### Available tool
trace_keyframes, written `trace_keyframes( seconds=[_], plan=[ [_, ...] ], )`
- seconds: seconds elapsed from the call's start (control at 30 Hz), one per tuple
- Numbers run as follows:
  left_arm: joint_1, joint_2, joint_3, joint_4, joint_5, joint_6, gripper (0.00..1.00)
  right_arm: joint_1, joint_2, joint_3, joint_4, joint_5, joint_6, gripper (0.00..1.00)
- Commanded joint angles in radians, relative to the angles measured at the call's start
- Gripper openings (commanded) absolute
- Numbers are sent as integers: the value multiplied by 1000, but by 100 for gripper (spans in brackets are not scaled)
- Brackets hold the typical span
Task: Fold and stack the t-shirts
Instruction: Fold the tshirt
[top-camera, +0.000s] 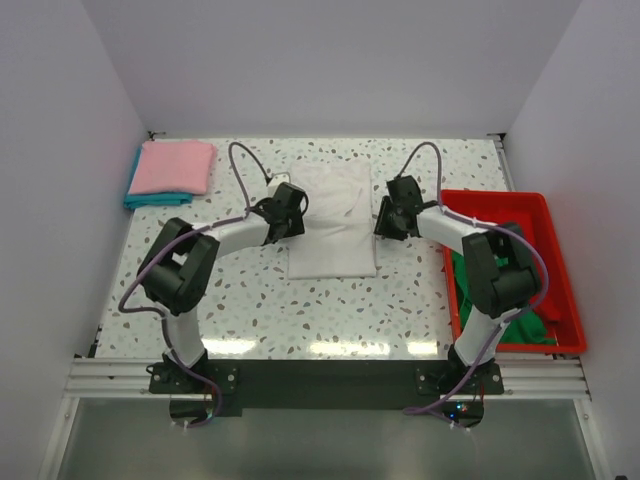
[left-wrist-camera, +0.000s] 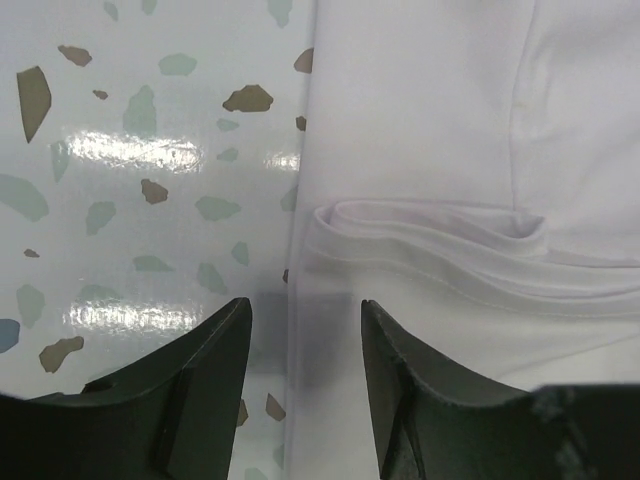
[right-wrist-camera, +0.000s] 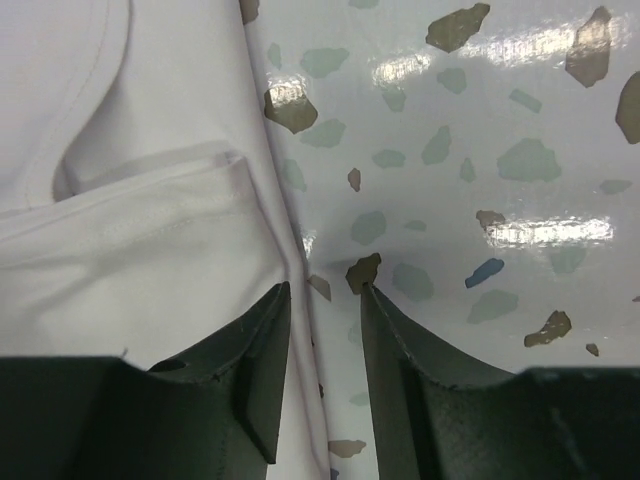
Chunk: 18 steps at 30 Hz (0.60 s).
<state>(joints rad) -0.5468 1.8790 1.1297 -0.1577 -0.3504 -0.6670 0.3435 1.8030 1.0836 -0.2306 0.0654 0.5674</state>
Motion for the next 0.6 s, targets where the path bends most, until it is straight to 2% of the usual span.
trace_keyframes(
  seconds=[0.0,0.13,0.27,0.4,0.57],
  plan=[
    [8,-106,25,15,17,67,53,-3,-112,19,-19,28,-38,39],
    [-8,-152,31,15,65,76,52,40,-156,50,-29,13,-55,38],
    [-38,-129,48,50,135,89,42,107,-131,113,-4,-16,-67,33],
    [-47,-80,79,78,185,96,33,163,-50,205,-9,-39,-78,25],
    [-45,-15,99,188,220,104,32,173,99,311,22,-113,-55,22]
  ],
)
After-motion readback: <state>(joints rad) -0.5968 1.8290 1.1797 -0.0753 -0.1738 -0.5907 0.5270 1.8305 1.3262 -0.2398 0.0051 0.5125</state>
